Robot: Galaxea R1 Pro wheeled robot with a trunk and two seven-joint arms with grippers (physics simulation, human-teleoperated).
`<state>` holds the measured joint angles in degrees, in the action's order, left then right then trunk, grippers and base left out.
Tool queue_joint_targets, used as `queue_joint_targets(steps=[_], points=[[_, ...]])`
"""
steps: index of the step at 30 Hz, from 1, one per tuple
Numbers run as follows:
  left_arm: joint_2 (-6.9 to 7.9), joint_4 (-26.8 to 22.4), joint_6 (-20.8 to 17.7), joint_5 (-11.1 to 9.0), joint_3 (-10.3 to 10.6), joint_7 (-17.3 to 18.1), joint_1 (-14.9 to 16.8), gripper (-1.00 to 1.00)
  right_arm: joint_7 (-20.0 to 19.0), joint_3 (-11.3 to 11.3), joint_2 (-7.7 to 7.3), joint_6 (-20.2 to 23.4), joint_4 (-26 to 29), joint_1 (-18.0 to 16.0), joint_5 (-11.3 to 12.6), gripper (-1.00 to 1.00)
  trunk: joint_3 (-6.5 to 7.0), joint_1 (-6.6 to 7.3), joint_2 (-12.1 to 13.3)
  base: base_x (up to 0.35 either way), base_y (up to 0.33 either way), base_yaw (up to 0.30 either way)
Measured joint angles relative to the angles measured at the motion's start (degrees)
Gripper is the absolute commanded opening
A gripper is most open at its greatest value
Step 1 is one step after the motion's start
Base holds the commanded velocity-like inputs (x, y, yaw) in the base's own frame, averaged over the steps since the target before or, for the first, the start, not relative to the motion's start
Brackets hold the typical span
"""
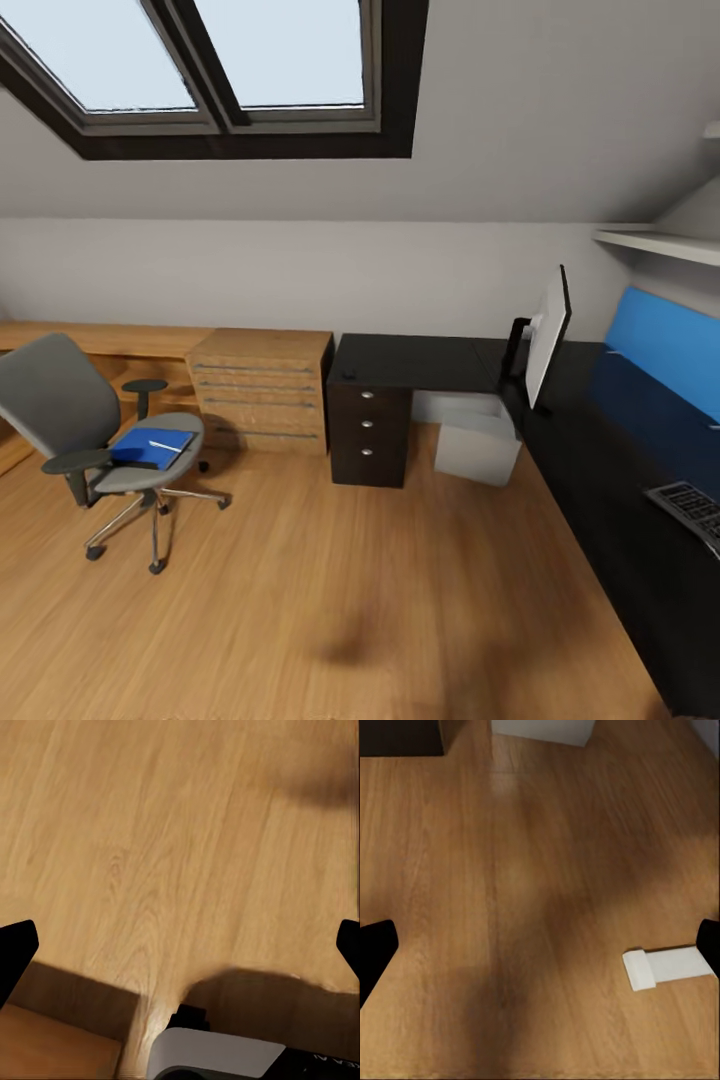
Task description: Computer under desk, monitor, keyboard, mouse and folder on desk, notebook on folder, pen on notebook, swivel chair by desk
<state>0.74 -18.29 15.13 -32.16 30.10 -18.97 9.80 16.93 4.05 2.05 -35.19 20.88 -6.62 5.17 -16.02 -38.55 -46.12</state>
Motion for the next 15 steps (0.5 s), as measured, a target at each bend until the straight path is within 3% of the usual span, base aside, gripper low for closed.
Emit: queue_joint_targets(steps=[7,15], points=[[0.00,0.0,0.0,0.0,0.0,0.0,0.0,1.00,-0.5,0.0,-0.05,0.0,0.0,0.0,0.0,1.00,0.00,0.01,0.0,-0.307,-0.131,-0.297],[0.00,0.0,0.0,0.0,-0.1,0.0,0.0,1.00,-0.6,0.0,-0.07,0.0,0.0,0.0,0.1,1.00,0.00,0.02,0.0,-0.233,-0.243,-0.286]])
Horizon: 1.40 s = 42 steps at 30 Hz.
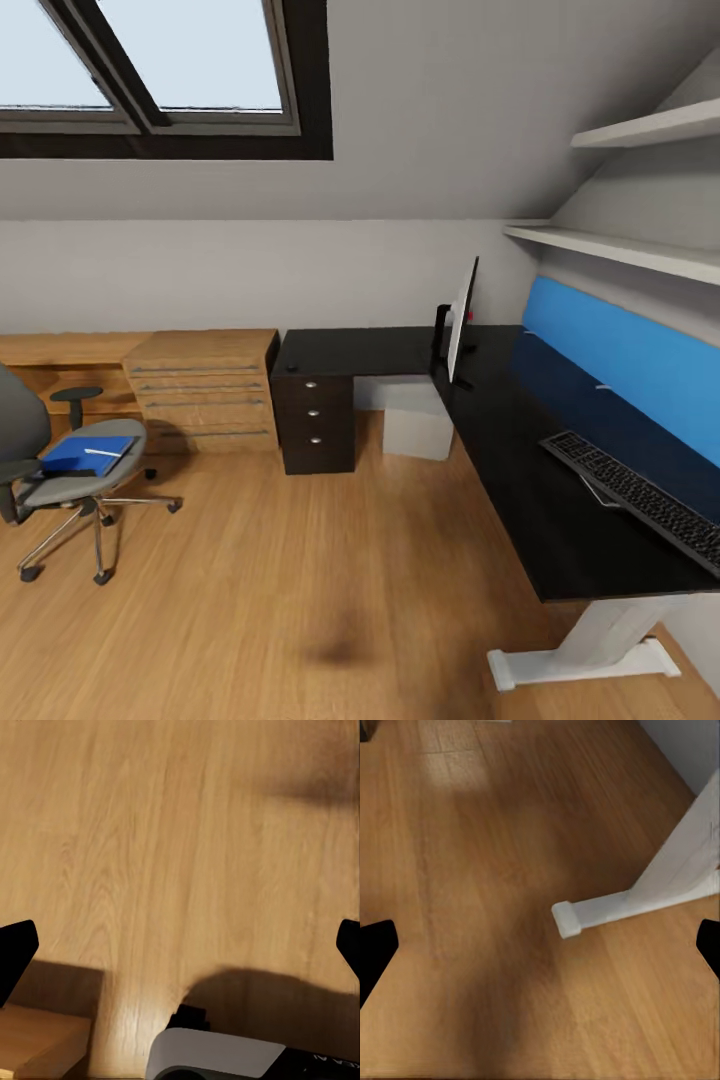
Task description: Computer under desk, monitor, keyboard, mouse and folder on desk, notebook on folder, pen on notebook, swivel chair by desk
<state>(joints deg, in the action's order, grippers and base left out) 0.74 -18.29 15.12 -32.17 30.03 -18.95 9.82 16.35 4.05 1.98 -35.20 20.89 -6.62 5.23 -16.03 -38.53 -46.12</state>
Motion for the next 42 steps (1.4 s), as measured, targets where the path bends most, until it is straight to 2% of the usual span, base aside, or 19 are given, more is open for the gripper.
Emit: queue_joint_targets(steps=[22,31,36,42], points=[[0.00,0.0,-0.1,0.0,-0.1,0.0,0.0,1.00,0.0,0.0,-0.02,-0.1,0.0,0.0,-0.1,1.00,0.15,0.02,0.0,-0.037,-0.336,-0.265],[0.09,0.0,-0.1,-0.1,-0.3,0.0,0.0,1.00,0.0,0.0,-0.02,-2.2,-0.6,0.0,-0.1,1.00,0.76,0.02,0.0,-0.006,-0.075,-0.188],[0.08,0.0,-0.2,-0.1,-0.3,0.1,0.0,1.00,0.0,0.0,0.03,-2.5,-1.0,0.0,-0.2,1.00,1.17,0.02,0.0,0.000,-0.148,-0.056],[0.04,0.5,-0.2,-0.1,-0.1,0.1,0.0,1.00,0.0,0.0,0.06,-2.6,-1.2,0.0,-0.2,1.00,1.60,0.02,0.0,0.000,-0.269,0.148]])
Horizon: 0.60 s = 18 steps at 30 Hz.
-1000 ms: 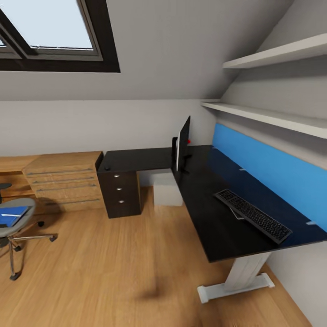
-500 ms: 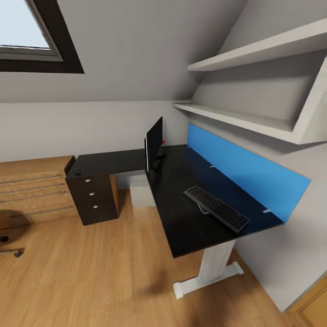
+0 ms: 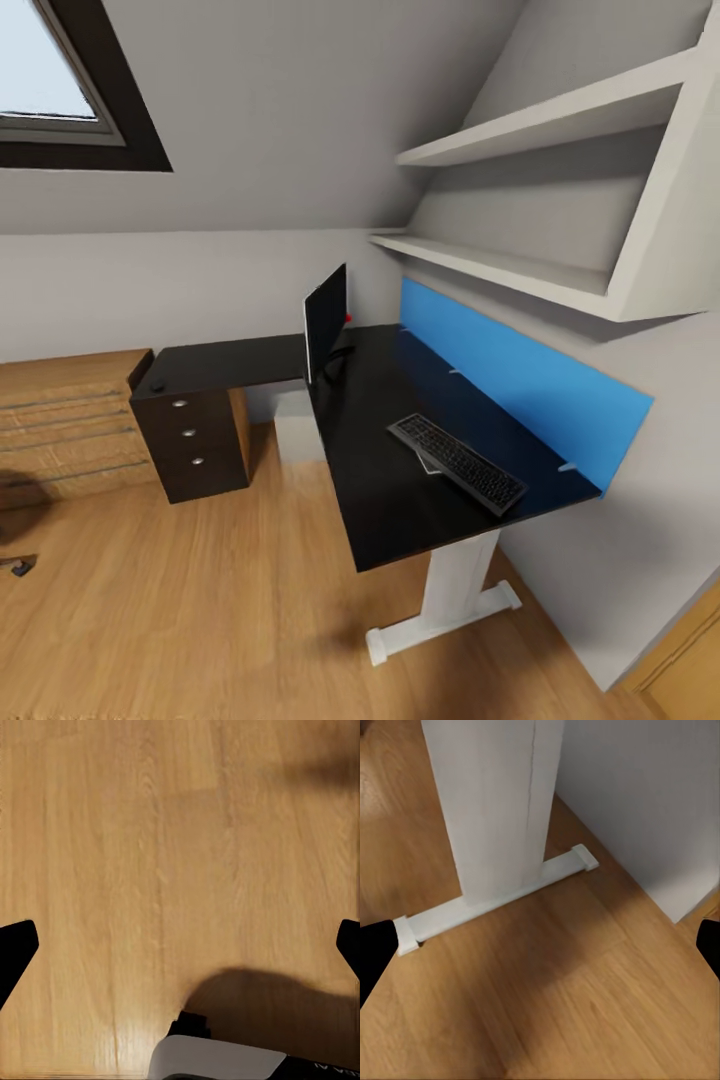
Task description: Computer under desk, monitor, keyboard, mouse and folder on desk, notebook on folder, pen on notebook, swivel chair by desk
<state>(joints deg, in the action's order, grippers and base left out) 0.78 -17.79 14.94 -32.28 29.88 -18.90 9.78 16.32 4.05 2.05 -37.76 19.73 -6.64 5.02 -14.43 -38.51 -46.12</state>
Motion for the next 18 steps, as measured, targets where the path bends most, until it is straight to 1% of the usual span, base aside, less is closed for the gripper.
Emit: queue_joint_targets(steps=[7,13,18], points=[[0.02,0.2,0.0,0.0,0.0,-0.1,0.0,1.00,0.0,0.0,0.01,0.0,0.0,0.0,0.0,1.00,0.15,0.00,0.0,0.000,-0.307,0.263],[0.05,0.3,-0.1,0.0,0.0,-0.1,0.0,1.00,0.0,0.0,0.01,-0.2,0.1,0.0,0.0,1.00,-0.01,0.00,0.0,0.000,-0.334,0.270],[0.05,0.3,-0.2,-0.1,0.0,-0.1,0.0,1.00,0.0,0.2,0.01,-1.8,0.0,0.0,-0.3,1.00,-0.25,0.00,0.0,0.000,-0.345,0.239]])
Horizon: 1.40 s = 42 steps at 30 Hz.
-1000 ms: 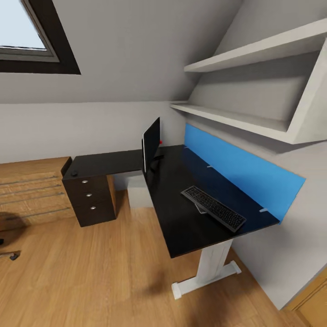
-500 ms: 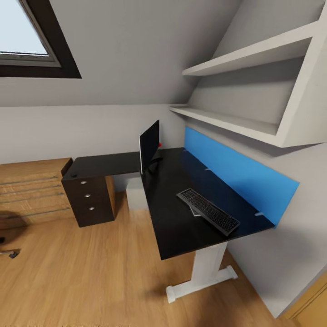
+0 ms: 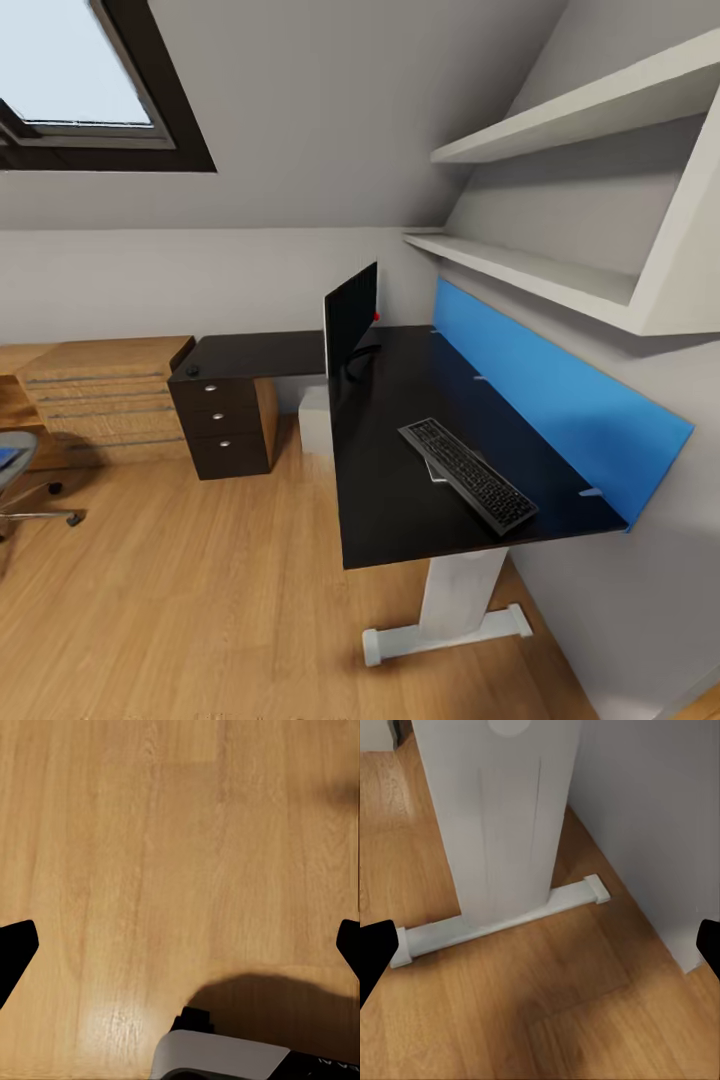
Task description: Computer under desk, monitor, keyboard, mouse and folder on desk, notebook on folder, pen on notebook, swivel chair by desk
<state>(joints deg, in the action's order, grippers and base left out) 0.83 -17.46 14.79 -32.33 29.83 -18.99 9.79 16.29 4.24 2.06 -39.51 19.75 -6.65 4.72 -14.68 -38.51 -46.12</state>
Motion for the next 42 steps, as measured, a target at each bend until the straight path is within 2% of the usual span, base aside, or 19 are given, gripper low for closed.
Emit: queue_joint_targets(steps=[7,9,10,15,17,23,25,27,29,30,31,32,33,35,36,38,40,42], points=[[0.00,0.0,0.0,0.0,0.0,0.0,0.0,1.00,-0.2,0.2,-0.03,-0.9,-0.1,0.0,-2.5,1.00,-0.26,0.00,0.0,0.000,-0.336,0.096],[0.00,0.0,0.0,0.0,-0.1,0.0,0.0,1.00,-0.3,0.2,-0.06,-1.0,-0.1,0.0,-3.8,1.00,-0.28,0.00,0.0,0.000,-0.131,0.014],[0.00,-0.1,0.3,0.1,-0.2,0.0,0.0,1.00,-0.4,0.1,-0.22,-1.2,-0.1,0.0,-5.5,1.00,-0.28,0.01,0.0,0.000,-0.020,0.002],[0.00,-0.5,0.7,0.1,-0.1,0.0,0.0,1.00,-0.4,0.1,-0.26,-1.3,-0.1,0.0,-5.7,1.00,0.07,0.43,0.8,0.000,-0.009,0.001],[0.46,-0.6,0.9,-1.1,-3.4,0.0,0.0,1.00,-0.3,0.1,-0.27,-1.0,2.5,-0.3,-5.8,1.00,0.43,0.87,1.6,0.000,0.000,0.000],[1.15,-0.6,0.5,-1.6,-7.7,0.2,0.0,1.00,0.1,-0.2,-0.57,1.3,8.6,-2.4,-5.6,1.00,1.52,2.19,4.0,0.000,0.000,0.000],[1.70,-0.6,0.3,-1.7,-9.0,0.2,0.0,1.00,0.1,-0.5,-0.67,4.7,12.6,-3.9,-5.5,1.00,1.88,2.63,4.8,0.000,0.000,0.000],[2.28,-0.6,0.2,-1.8,-10.5,0.2,0.0,1.00,0.2,-1.7,-1.06,12.2,20.1,-5.1,-5.4,1.00,2.25,3.07,5.6,0.000,0.000,0.000],[2.44,-0.6,0.2,-1.8,-11.4,0.2,0.0,1.00,0.2,-2.8,-1.32,17.1,24.6,-5.4,-5.0,1.00,2.60,3.51,6.4,0.000,0.000,0.000],[2.53,-0.6,0.2,-1.8,-12.1,0.2,0.0,1.00,0.1,-3.9,-1.54,22.4,29.1,-5.6,-4.5,1.00,2.78,3.73,6.8,0.000,0.000,0.000],[2.58,-0.7,0.4,-1.8,-12.9,0.3,0.0,1.00,-0.5,-5.4,-1.74,30.5,35.7,-5.9,-3.1,1.00,2.97,3.95,7.2,0.000,0.000,0.000],[2.57,-0.8,0.5,-1.8,-13.1,0.3,0.0,1.00,-1.0,-5.8,-1.79,33.4,38.4,-6.0,-2.5,1.00,3.14,4.17,7.6,0.000,0.000,0.000],[2.56,-0.8,0.6,-1.8,-13.3,0.3,0.0,1.00,-2.1,-6.6,-1.89,38.2,42.3,-6.2,-1.1,1.00,3.15,4.18,7.6,0.000,0.000,0.000],[2.53,-0.8,0.7,-1.8,-13.5,0.3,0.0,1.00,-3.4,-7.6,-2.21,42.3,45.7,-6.5,0.6,1.00,3.15,4.18,7.6,0.000,0.000,0.000],[2.51,-0.8,0.9,-1.8,-13.6,0.3,0.0,1.00,-4.7,-9.4,-3.04,46.0,47.7,-6.9,3.3,1.00,3.15,4.18,7.6,0.000,0.000,0.000],[2.49,-0.9,1.0,-1.8,-13.7,0.3,0.0,1.00,-5.9,-11.2,-3.96,48.6,48.7,-7.3,6.0,1.00,3.14,4.18,7.6,0.000,0.000,0.000],[2.48,-0.9,1.1,-1.8,-13.7,0.3,-0.1,1.00,-6.7,-12.2,-4.60,50.2,48.2,-7.6,7.9,1.00,3.14,4.18,7.6,0.000,0.000,0.000],[2.47,-0.8,1.2,-1.8,-13.8,0.3,0.0,1.00,-7.6,-13.4,-5.55,50.9,44.6,-8.3,9.3,1.00,3.14,4.18,7.6,0.046,0.000,0.000]])
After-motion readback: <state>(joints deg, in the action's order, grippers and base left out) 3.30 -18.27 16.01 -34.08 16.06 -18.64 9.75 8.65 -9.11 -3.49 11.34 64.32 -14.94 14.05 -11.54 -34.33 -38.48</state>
